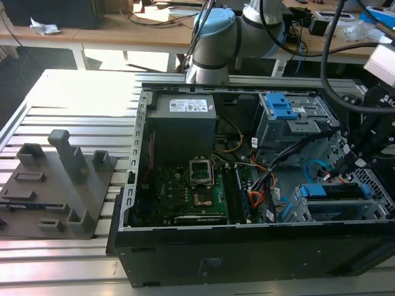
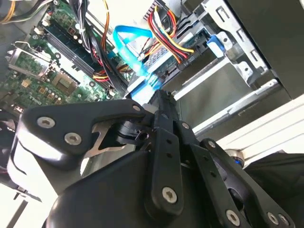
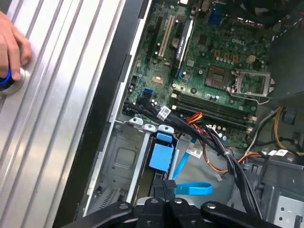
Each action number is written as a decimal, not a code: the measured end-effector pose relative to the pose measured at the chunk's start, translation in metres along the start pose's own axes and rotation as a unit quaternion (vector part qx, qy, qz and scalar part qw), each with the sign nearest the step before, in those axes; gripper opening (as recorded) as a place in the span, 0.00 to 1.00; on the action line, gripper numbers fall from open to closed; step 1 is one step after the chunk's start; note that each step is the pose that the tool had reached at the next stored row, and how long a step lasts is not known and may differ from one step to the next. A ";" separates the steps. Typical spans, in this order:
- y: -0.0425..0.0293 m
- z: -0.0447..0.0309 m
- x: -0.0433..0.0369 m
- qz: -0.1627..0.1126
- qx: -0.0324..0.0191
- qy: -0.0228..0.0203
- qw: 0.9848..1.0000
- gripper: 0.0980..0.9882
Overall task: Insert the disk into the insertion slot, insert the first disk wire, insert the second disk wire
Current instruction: 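Insert the second disk wire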
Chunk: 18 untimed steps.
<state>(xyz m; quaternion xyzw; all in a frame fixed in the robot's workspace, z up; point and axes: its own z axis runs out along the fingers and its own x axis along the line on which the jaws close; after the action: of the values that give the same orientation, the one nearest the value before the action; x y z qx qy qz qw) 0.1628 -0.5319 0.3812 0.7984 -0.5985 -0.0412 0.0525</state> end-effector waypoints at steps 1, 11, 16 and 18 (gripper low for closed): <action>0.0001 -0.0007 0.0000 0.000 0.000 0.000 1.000 0.01; -0.0007 -0.0004 -0.0028 0.001 0.000 0.000 1.000 0.23; -0.0026 0.0033 -0.0072 0.018 -0.001 -0.003 1.000 0.23; -0.0037 0.0081 -0.0085 0.022 -0.002 -0.004 1.000 0.23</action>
<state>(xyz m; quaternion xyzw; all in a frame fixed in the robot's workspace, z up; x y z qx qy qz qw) 0.1629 -0.5230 0.3727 0.7845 -0.6162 -0.0445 0.0532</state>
